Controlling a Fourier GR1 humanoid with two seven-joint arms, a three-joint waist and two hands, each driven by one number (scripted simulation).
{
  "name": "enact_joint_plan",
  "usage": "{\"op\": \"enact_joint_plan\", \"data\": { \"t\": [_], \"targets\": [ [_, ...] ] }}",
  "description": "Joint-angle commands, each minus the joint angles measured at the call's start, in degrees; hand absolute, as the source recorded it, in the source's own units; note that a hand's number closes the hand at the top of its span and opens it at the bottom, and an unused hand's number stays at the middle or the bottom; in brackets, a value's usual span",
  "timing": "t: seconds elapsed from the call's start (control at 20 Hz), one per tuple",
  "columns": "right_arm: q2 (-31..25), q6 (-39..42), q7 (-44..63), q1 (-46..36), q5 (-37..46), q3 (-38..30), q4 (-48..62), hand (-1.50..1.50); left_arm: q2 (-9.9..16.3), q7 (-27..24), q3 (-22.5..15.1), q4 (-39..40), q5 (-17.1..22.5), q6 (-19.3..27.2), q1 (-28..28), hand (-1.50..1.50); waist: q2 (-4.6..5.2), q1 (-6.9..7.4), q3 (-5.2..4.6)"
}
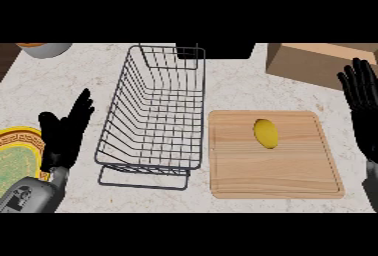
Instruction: Pick the lemon from the cutting board and place it in the basket
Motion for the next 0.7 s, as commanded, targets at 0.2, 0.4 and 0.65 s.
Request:
{"op": "enact_joint_plan", "data": {
  "t": [0.2,0.4,0.65],
  "targets": [
    [6.3,12.5,6.1,-9.3,-1.9,14.8,1.9,1.50,5.4,-8.6,-0.1,-2.6,-6.1,-6.1,-7.4,0.00,-0.10,5.04,0.68],
    [22.3,10.5,9.1,-7.5,-13.5,18.1,1.6,1.50,5.8,-10.0,-0.4,-2.8,-6.4,-7.5,-7.3,0.00,-0.44,4.28,0.71],
    [26.1,-8.1,9.5,-9.5,9.9,27.6,1.4,-1.50,5.9,-14.8,2.3,-2.0,-5.5,-10.0,-1.2,0.00,-1.28,1.17,0.58]
  ]
}}
